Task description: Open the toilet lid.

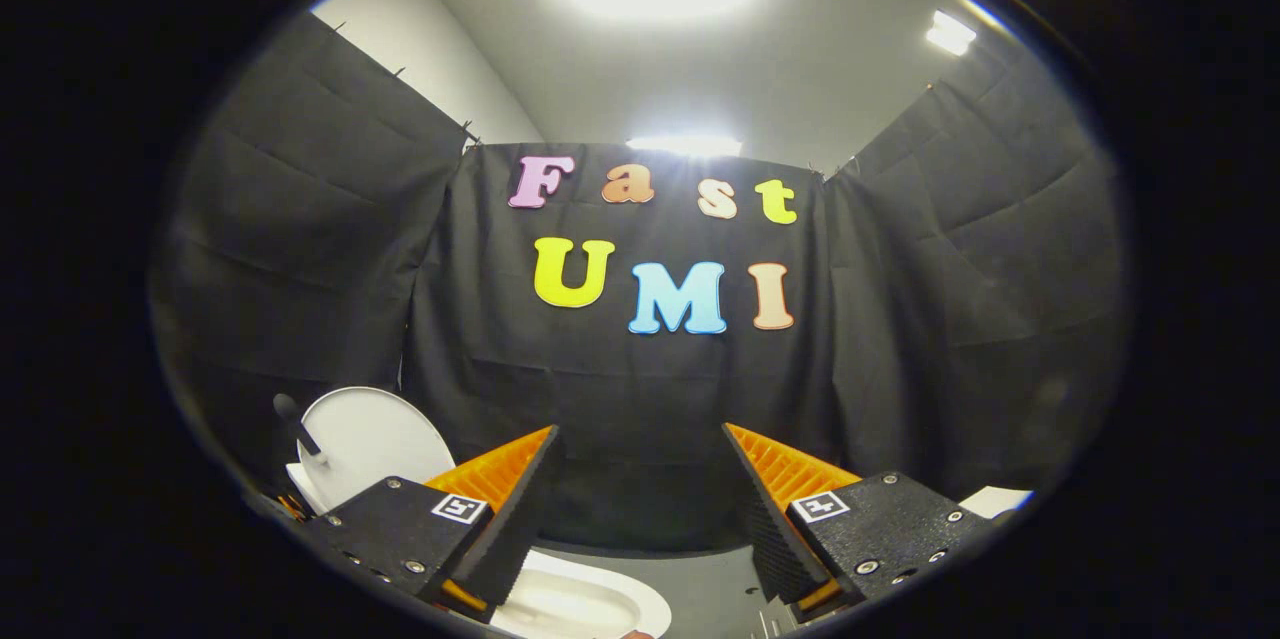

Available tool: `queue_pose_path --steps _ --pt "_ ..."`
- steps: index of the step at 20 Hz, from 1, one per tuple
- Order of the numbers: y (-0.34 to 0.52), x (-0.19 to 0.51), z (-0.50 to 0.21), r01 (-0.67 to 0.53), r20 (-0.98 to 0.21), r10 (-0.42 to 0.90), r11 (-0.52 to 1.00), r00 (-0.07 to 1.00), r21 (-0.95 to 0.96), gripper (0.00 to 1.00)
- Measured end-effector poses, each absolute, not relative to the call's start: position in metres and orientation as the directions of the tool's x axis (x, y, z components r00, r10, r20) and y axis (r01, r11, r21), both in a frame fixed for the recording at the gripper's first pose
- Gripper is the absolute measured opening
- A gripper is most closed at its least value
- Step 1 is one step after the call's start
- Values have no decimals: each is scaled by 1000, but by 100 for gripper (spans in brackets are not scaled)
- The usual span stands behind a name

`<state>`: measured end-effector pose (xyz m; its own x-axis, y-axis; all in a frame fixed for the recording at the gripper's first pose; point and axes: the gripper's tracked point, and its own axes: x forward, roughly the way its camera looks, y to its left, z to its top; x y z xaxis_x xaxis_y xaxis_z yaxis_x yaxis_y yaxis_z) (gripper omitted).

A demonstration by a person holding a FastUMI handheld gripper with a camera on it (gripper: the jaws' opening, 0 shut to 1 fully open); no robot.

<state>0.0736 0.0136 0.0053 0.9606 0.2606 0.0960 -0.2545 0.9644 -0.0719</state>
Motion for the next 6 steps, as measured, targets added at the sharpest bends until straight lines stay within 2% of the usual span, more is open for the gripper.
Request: queue_pose_path --steps 6 --pt "-4 58 -4 -247 74 252 966 965 -76 95"
